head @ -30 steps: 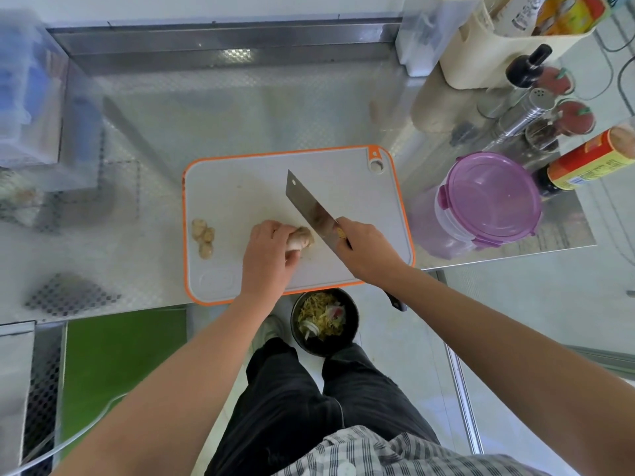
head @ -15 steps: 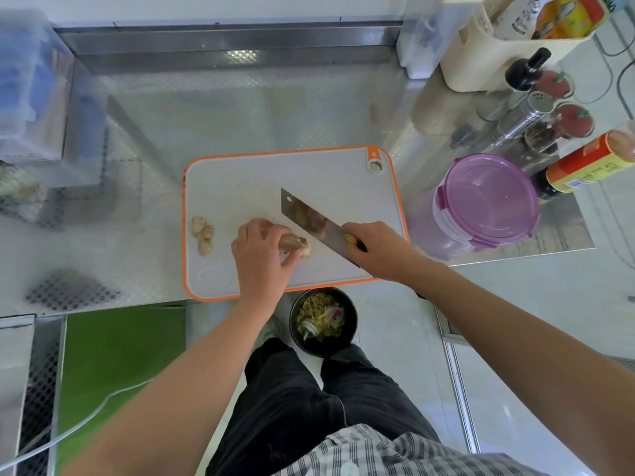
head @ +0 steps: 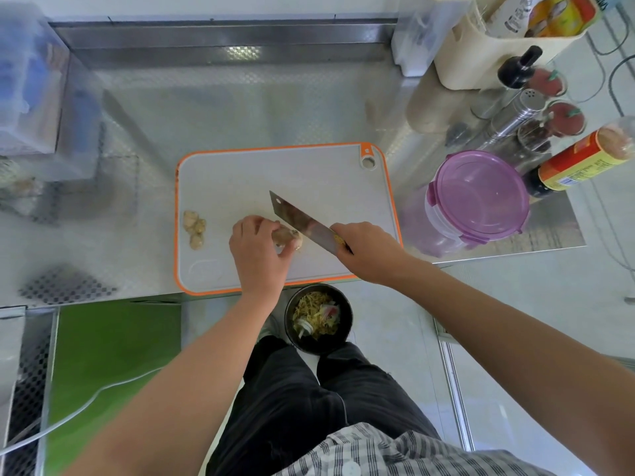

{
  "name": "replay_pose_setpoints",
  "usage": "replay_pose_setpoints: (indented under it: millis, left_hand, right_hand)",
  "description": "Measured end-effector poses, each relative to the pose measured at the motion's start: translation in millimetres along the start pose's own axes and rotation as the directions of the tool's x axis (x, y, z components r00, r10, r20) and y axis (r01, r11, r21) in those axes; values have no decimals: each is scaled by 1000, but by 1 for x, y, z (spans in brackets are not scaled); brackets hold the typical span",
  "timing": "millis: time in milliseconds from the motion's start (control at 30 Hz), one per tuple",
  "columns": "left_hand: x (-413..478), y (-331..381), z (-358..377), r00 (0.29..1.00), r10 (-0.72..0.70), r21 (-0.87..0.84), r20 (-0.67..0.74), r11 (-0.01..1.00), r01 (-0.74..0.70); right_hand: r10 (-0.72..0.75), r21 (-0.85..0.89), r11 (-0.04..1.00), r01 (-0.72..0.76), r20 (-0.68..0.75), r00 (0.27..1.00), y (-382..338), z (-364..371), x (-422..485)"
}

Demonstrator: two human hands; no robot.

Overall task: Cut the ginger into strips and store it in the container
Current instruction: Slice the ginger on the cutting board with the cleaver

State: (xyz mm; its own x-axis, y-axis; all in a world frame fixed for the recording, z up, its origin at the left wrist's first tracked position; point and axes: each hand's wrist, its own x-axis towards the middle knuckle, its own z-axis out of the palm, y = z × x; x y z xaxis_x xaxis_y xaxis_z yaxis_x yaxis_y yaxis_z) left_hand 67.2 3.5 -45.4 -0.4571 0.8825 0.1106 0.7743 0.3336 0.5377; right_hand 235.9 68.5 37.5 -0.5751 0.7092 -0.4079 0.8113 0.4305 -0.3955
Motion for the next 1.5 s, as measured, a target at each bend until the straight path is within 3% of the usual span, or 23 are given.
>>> replay_pose_setpoints:
  millis: [367, 833, 1033, 1167, 1267, 1333, 1500]
  left_hand:
    - [3, 3, 1, 999, -35, -5, 9, 999, 35]
    - [5, 9, -3, 1000, -21, 2, 11, 1000, 21]
    - [3, 4, -4, 1000, 13, -22, 6, 1000, -13]
    - [5, 0, -4, 1000, 18, 26, 7, 1000, -18]
    - [8, -1, -6, 1000, 15, 56, -5, 998, -15]
    - [16, 4, -6, 1000, 15, 74, 14, 997, -16]
    - [40, 26, 3, 968, 23, 184, 251, 980, -71]
  right_hand:
    - [54, -71, 996, -49, 61, 997, -13, 1, 2]
    - [12, -224, 975, 3, 64, 998, -25, 12, 13]
    - [28, -112, 993, -26, 14, 1000, -13, 42, 30]
    - [23, 205, 979, 0, -112, 993, 5, 31, 32]
    - [137, 429, 902, -45, -186, 973, 13, 9, 29]
    - [226, 500, 857, -121, -154, 962, 17, 1, 29]
    - [335, 554, 789, -266, -24, 942, 31, 7, 27]
